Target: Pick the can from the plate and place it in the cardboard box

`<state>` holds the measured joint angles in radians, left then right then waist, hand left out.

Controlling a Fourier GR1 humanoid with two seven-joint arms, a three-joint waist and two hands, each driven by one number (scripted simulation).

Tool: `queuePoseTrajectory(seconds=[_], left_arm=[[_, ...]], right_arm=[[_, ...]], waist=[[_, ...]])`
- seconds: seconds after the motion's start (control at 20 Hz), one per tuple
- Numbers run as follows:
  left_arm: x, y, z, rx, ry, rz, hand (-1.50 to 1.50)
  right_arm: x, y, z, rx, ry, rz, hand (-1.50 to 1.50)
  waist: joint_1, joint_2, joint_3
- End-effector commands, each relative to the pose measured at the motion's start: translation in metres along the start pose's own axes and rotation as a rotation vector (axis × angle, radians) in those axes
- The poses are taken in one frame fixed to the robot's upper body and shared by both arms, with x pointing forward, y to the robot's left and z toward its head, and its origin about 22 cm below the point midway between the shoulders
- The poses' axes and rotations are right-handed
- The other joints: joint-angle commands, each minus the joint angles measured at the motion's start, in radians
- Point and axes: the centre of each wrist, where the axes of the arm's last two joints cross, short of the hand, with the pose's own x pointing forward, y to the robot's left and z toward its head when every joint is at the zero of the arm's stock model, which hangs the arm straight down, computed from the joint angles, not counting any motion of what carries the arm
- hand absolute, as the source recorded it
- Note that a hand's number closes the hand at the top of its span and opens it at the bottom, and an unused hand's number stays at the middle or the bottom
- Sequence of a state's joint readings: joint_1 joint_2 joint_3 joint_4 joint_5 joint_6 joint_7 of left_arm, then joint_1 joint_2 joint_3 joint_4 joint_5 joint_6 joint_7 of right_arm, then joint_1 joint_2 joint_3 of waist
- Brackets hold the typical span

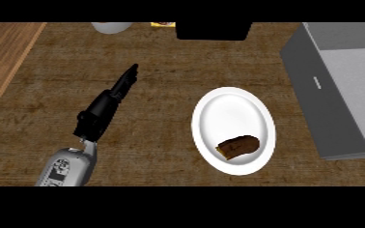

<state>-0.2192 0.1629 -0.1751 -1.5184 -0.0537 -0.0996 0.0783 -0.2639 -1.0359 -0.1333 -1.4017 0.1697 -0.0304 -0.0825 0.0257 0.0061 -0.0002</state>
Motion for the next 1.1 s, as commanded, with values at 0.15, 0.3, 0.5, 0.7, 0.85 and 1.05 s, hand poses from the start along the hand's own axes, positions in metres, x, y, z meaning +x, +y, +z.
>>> queuePoseTrajectory(seconds=[0.15, 0.3, 0.5, 0.7, 0.85, 1.05], left_arm=[[0.003, -0.023, -0.014, 0.012, -0.014, -0.013, 0.00], [-0.006, -0.005, 0.006, -0.002, 0.011, -0.004, 0.00], [0.019, 0.003, 0.009, -0.013, -0.011, 0.010, 0.00], [-0.006, -0.010, 0.014, 0.003, -0.009, 0.010, 0.00], [-0.006, -0.001, -0.002, 0.001, 0.000, -0.008, 0.00], [0.008, -0.003, -0.001, 0.010, -0.021, -0.006, 0.00]], right_arm=[[-0.010, 0.078, -0.020, 0.049, 0.012, 0.075, 1.50], [-0.024, 0.086, -0.033, 0.112, 0.047, 0.057, 1.50], [-0.038, 0.125, -0.018, 0.183, 0.207, -0.130, -1.50], [-0.057, 0.124, -0.034, 0.219, 0.206, -0.170, -1.50], [-0.062, 0.134, -0.036, 0.159, 0.171, -0.280, -1.50], [-0.057, 0.120, -0.048, -0.042, 0.149, -0.529, -1.50]], waist=[[-0.007, 0.000, 0.001], [-0.003, -0.001, 0.001], [0.002, -0.004, 0.002], [-0.003, -0.001, 0.001], [0.002, 0.005, 0.002], [-0.004, 0.001, 0.003]])
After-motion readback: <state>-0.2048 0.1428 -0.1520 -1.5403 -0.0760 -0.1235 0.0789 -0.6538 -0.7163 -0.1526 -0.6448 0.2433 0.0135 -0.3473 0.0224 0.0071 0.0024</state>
